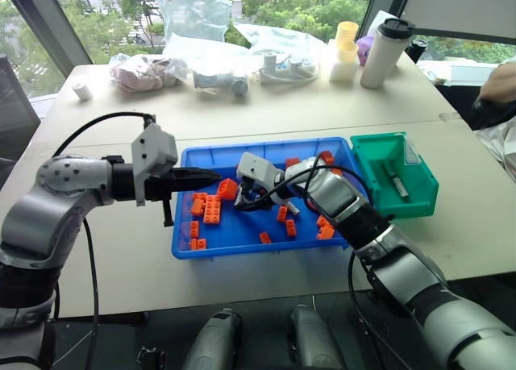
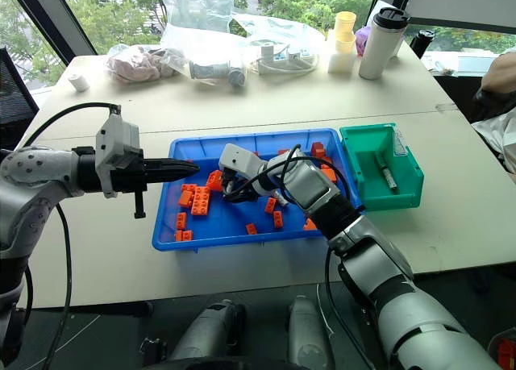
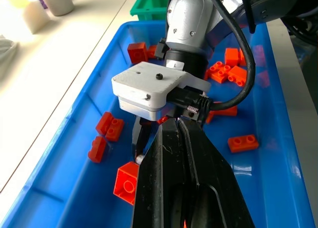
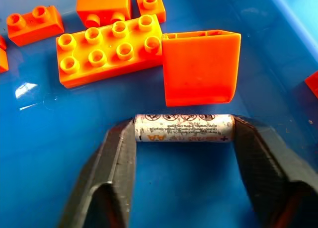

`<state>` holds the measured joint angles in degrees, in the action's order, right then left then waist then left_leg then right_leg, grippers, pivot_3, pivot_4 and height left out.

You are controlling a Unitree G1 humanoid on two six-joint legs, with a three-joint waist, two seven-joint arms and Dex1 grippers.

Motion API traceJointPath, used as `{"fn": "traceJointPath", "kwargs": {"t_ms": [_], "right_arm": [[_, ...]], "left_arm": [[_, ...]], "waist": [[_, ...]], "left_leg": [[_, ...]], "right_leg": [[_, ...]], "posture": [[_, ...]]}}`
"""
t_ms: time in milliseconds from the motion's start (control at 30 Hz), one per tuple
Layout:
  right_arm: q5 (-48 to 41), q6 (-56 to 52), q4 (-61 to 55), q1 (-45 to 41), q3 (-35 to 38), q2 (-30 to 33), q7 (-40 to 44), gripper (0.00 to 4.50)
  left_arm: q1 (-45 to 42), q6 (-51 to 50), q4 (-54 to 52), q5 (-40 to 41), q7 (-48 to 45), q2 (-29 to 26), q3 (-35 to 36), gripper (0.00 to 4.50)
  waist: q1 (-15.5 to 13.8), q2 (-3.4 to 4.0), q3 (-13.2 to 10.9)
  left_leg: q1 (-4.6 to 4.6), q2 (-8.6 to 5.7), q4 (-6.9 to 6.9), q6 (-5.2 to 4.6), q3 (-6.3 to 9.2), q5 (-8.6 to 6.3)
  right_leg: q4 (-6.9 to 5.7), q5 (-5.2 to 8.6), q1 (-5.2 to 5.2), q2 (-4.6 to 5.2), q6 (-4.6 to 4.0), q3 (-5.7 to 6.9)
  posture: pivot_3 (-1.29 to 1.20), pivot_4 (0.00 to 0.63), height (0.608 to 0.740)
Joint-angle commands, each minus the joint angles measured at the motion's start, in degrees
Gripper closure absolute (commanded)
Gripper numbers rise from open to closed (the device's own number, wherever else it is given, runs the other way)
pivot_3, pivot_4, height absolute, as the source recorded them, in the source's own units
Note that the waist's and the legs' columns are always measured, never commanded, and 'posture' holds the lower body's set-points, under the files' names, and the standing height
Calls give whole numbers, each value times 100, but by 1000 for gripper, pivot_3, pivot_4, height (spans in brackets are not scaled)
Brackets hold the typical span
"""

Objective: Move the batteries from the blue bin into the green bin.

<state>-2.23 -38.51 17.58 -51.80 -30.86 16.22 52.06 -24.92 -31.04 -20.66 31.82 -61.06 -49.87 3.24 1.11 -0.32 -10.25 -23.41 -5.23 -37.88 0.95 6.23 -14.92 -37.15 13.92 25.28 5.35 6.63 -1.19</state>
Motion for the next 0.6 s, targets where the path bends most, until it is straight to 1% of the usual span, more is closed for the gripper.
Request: {"fn": "traceJointPath", "kwargs": {"t_ms": [33,133,233,367,433,600], "right_arm": [[100,-62,-319,-20,104,-24,-62,2312],[-8,-363,-895,-93,565,271,-139,2312],[-115,-842,-1910,59,1182,978,-151,2312],[-280,-1550,-3074,588,2127,2154,-142,2312],[-322,-1805,-3335,874,2581,2685,-169,2312],[-460,-2113,-3573,1710,3461,3657,-185,2312]], "left_arm": [[-29,-4,-173,63,30,-62,161,4500],[-47,3,-158,64,23,-55,146,4500],[-44,-19,-196,101,42,-31,152,4500],[12,27,-175,79,41,24,106,4500],[0,58,-132,66,24,75,54,4500],[-188,182,85,-25,-67,272,-157,4500]], "waist": [[1,0,0],[-13,1,0],[-65,2,-1],[-77,0,0],[-51,0,0],[-43,2,-1]], "left_leg": [[0,0,0,0,0,0],[0,0,0,0,0,0],[-4,-3,-1,0,1,0],[-4,-6,-2,-25,5,-15],[-3,-4,0,-28,2,-16],[0,3,6,-29,-6,-17]], "right_leg": [[0,0,0,0,0,0],[-1,0,1,0,0,0],[0,0,1,4,0,0],[8,0,-7,7,0,6],[9,0,-6,7,0,5],[9,0,-5,6,0,-1]], "posture": [[0,150,740],[0,150,740],[0,150,740],[0,150,740],[0,150,740],[0,150,740]]}}
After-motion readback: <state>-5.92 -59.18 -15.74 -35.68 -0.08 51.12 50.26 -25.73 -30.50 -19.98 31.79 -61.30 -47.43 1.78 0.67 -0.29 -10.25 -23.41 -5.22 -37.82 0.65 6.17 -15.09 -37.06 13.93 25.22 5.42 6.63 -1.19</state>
